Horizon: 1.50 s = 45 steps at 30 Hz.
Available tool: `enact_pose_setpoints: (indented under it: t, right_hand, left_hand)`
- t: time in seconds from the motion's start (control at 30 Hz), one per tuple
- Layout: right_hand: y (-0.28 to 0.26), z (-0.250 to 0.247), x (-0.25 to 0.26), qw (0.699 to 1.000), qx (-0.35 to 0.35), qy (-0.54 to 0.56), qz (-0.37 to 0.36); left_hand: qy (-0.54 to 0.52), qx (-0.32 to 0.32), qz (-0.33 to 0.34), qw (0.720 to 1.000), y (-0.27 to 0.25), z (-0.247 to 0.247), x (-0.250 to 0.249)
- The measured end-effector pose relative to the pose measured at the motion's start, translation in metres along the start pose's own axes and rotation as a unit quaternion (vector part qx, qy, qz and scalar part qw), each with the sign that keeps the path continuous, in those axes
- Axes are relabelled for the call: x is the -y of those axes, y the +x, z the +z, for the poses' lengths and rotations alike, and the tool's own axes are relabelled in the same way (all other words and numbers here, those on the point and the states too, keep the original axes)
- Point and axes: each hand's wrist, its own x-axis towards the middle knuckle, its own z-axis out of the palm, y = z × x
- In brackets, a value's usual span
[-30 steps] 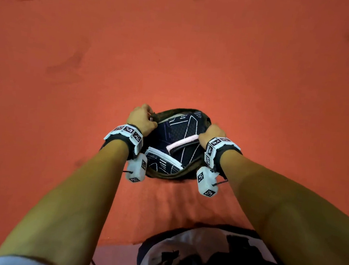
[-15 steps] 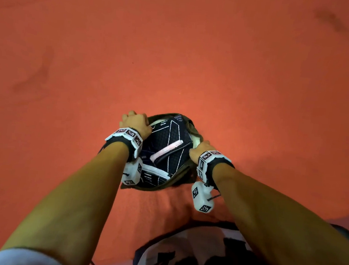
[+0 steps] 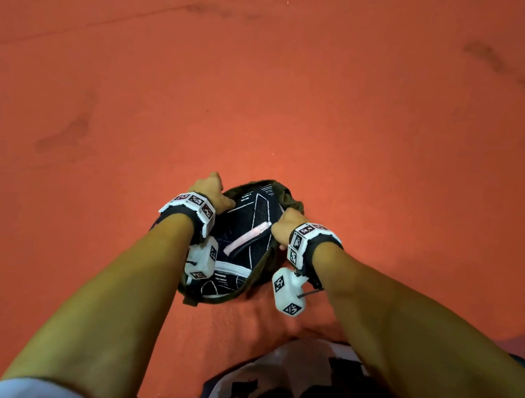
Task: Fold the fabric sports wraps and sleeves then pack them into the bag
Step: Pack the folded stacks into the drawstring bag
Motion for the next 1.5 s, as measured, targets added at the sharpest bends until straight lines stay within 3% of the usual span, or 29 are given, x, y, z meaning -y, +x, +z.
enact_pose_setpoints:
  t: [0.4, 0.63, 0.8, 1.0, 1.13, 1.27, 1.5]
  right_hand:
    - [-0.019, -0.012, 0.066, 0.994, -0.03, -0.025, -0.103]
    - [-0.013, -0.011, 0.063, 0.992, -0.038, -0.047, -0.11]
    - [0.004, -0.007, 0.032, 0.993, -0.075, -0.043, -0.075]
    - [0.018, -0.005, 0.016, 0.991, -0.118, 0.02, -0.056]
    - [0.023, -0.016, 0.014, 0.989, -0.134, 0.061, -0.029]
    - [0.034, -0.024, 0.008, 0.994, -0.106, 0.001, -0.022]
    - [0.055, -0.027, 0.008, 0.989, -0.133, -0.028, -0.062]
  left_hand:
    - [-0.135, 0.023, 0.059, 0.989, -0.036, -0.009, 0.024]
    - [-0.199, 0.037, 0.028, 0.979, -0.039, 0.007, 0.022]
    - [-0.193, 0.074, 0.009, 0.978, -0.032, 0.031, 0.021]
    - [-0.073, 0.022, 0.016, 0.997, -0.019, 0.032, 0.016]
    - [-0.073, 0.013, 0.031, 0.997, -0.004, 0.027, 0.014]
    - [-0.033, 0.016, 0.029, 0.999, 0.015, 0.024, 0.01]
    - [-0.037, -0.037, -0.004, 0.999, 0.043, 0.025, 0.009]
